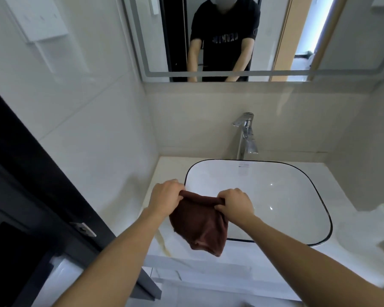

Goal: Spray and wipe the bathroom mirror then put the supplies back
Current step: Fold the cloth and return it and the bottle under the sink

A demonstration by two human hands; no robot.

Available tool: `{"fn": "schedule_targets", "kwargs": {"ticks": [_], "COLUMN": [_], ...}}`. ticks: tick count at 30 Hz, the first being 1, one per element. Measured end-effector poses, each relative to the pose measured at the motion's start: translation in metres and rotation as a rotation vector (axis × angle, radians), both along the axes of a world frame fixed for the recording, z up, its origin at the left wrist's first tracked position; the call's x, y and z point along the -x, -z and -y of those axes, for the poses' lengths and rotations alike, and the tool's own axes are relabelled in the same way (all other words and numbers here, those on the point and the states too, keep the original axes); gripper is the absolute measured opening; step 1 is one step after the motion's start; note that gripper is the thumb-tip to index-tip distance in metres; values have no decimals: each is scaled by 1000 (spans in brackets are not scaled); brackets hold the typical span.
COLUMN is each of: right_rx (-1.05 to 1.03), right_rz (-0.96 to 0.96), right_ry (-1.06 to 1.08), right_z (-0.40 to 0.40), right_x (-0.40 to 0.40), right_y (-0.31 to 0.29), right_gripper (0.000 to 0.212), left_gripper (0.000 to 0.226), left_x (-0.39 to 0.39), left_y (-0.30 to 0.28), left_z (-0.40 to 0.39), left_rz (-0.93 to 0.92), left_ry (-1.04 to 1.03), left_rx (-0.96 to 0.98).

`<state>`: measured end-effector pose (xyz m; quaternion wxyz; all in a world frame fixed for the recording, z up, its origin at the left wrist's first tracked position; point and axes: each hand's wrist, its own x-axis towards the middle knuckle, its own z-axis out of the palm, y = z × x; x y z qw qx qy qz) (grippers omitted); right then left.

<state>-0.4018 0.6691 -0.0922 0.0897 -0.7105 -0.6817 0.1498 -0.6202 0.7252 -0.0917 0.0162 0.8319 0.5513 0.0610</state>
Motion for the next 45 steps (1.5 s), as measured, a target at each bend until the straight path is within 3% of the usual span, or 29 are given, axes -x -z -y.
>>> {"fn": "schedule_targets", "kwargs": {"ticks": [10, 14, 18, 20, 22, 27, 32, 35, 40, 45], "right_rx": [-59, -10, 90, 164, 204, 230, 201, 170, 90, -42], "right_rz": [55, 59, 57, 55, 8, 30, 46, 41, -42, -98], "right_ry": [92, 100, -80, -238, -267, -319, -325, -315, -293, -170], "right_z": [-14, -14, 2, 15, 23, 36, 57, 63, 70, 76], "right_x": [-1, 4, 14, 23, 24, 21, 20, 17, 8, -16], "right_y": [18, 24, 46, 56, 63, 63, 67, 64, 57, 39], "right_gripper": [18, 24, 73, 91, 107, 120, 118, 88, 77, 75], "left_gripper": [13, 41, 45, 56, 66, 75, 86, 91, 84, 59], "left_x": [-12, -9, -6, -2, 2, 3, 2, 6, 5, -21], "left_y": [34, 49, 79, 90, 94, 92, 88, 84, 62, 23], "left_z": [-16, -17, 12, 24, 23, 22, 23, 22, 18, 5], "left_rz": [54, 32, 73, 48, 5, -32, 16, 62, 170, 165], "left_ry": [-8, -51, 34, 14, -8, -28, -38, -45, -80, 59], "left_rx": [-259, -228, -120, -54, -40, -17, 40, 68, 36, -142]}}
